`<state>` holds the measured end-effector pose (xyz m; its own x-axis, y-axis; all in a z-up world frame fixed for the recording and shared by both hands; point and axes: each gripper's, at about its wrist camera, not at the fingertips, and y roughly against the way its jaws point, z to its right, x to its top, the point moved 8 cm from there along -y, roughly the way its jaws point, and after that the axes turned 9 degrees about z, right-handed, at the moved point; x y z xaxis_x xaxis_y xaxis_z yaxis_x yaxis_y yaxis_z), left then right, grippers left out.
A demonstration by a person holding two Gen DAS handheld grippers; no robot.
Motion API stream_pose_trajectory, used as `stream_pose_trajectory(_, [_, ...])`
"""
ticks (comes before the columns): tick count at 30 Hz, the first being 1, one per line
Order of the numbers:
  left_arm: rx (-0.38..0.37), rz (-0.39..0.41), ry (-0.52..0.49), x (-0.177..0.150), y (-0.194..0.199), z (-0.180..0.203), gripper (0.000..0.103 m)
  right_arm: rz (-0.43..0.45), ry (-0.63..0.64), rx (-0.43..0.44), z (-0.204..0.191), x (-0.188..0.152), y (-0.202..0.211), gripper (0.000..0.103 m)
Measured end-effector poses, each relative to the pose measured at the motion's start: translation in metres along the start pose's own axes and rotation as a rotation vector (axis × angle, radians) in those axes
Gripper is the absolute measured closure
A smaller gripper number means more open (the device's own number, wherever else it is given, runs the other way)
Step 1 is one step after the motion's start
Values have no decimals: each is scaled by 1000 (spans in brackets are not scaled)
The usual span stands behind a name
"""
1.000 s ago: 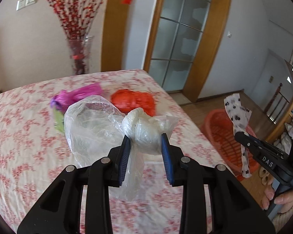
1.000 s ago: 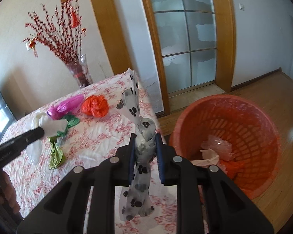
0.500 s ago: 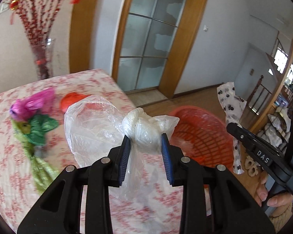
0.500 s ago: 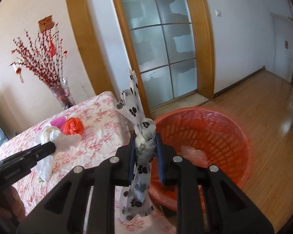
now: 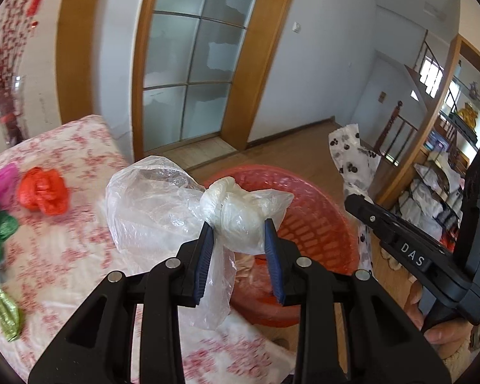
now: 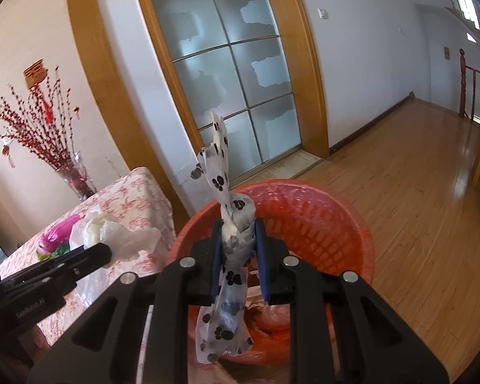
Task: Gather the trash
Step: 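Carry both held bags over the orange wastebasket, then open both grippers to drop the bags into the wastebasket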
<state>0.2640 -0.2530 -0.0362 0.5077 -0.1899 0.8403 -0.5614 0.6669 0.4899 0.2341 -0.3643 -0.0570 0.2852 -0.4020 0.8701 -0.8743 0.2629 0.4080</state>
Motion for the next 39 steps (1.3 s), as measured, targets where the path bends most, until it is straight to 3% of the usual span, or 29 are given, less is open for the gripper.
stream_pose_trajectory(9, [-29,-52,-24,-11,-37,29,71,-14,-30,-35,29,-2,-19,83])
stream_pose_trajectory(25, [-30,-120,-6,-23,-65,33,70,-63,-68,-37,48,-13,-47,80])
stream_pose_trajectory(32, [-8,-135,4,-24,-68,26,52,-77,-94,-36,52,-14,-51,68])
stream_pose_trajectory(39, [41,-124,20,-26,-60,6,44,-69,-90,-59,55,-15,-47,57])
